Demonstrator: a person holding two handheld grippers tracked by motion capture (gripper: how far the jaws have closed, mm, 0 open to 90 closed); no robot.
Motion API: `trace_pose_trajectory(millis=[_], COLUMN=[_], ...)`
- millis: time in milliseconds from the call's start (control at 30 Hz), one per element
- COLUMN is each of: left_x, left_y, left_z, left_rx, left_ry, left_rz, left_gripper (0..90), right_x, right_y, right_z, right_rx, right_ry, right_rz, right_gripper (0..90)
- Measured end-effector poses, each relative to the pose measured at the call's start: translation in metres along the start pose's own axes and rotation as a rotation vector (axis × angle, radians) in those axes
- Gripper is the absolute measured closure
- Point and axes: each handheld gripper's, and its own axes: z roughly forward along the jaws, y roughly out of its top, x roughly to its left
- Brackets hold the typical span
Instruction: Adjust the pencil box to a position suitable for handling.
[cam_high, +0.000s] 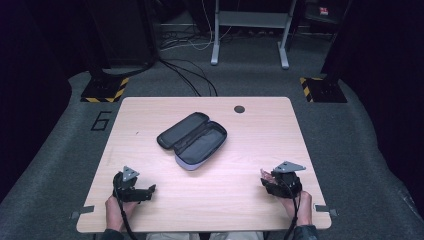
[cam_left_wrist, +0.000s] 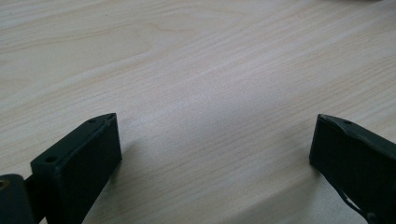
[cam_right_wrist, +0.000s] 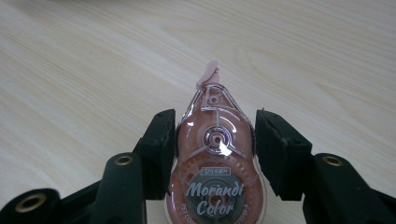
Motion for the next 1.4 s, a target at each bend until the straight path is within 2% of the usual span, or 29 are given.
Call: trace_pose_trajectory(millis=[267, 333, 467, 533, 667, 700, 733, 767, 867, 900, 967, 1033, 1067, 1167, 1267, 1300, 1367, 1400], left_x=[0.000, 0.000, 0.000, 0.000, 0.000, 0.000, 0.000, 0.000, 0.000, 0.000, 0.001, 0.001, 0.000, 0.000, 0.000, 0.000, 0.000, 0.000], left_y=[0.000, 0.000, 0.000, 0.000, 0.000, 0.000, 0.000, 0.000, 0.000, 0.000, 0.000, 0.000, 0.000, 0.000, 0.001, 0.001, 0.001, 0.001], left_z=[0.000, 0.000, 0.000, 0.000, 0.000, 0.000, 0.000, 0.000, 0.000, 0.000, 0.000, 0.000, 0.000, 0.001, 0.001, 0.001, 0.001, 0.001], left_rx=[0.000, 0.000, 0.000, 0.000, 0.000, 0.000, 0.000, 0.000, 0.000, -0.004, 0.004, -0.001, -0.002, -0.006, -0.003, -0.002, -0.002, -0.003], left_ry=[0.000, 0.000, 0.000, 0.000, 0.000, 0.000, 0.000, 0.000, 0.000, 0.002, -0.004, -0.003, 0.001, -0.001, 0.000, 0.000, -0.002, -0.002], left_rz=[0.000, 0.000, 0.000, 0.000, 0.000, 0.000, 0.000, 0.000, 0.000, 0.005, 0.012, 0.011, 0.013, 0.004, 0.015, 0.017, 0.017, 0.016], left_gripper=[2.0, 2.0, 2.0, 2.0, 2.0, 2.0, 2.0, 2.0, 2.0, 2.0, 2.0, 2.0, 1.9, 1.9, 1.9, 1.7, 1.7, 1.7], right_x=[0.020, 0.021, 0.027, 0.029, 0.034, 0.034, 0.034, 0.033, 0.031, 0.031, 0.028, 0.023, 0.017, 0.008, -0.008, -0.021, -0.034, -0.034], right_y=[-0.004, -0.004, -0.007, -0.009, -0.013, -0.015, -0.016, -0.017, -0.017, -0.017, -0.016, -0.015, -0.015, -0.015, -0.017, -0.021, -0.025, -0.025], right_z=[0.019, 0.021, 0.022, 0.024, 0.025, 0.027, 0.026, 0.028, 0.026, 0.025, 0.020, 0.014, 0.009, 0.004, 0.001, -0.001, -0.002, -0.002], right_rx=[0.032, 0.026, 0.056, 0.046, 0.064, 0.058, 0.066, 0.055, 0.057, 0.038, 0.014, -0.015, -0.043, -0.049, -0.067, -0.077, -0.086, -0.086], right_ry=[0.052, 0.047, 0.055, 0.056, 0.053, 0.066, 0.069, 0.076, 0.085, 0.082, 0.090, 0.086, 0.074, 0.057, 0.018, -0.013, -0.048, -0.048], right_rz=[0.009, 0.004, 0.010, 0.012, 0.015, 0.018, 0.032, 0.030, 0.024, 0.033, 0.032, 0.041, 0.066, 0.083, 0.102, 0.128, 0.163, 0.163], right_gripper=[49.3, 49.3, 49.2, 49.2, 48.9, 47.7, 42.2, 42.2, 26.3, 23.6, 17.0, 14.1, 13.2, 10.0, 7.9, 7.9, 8.1, 8.1])
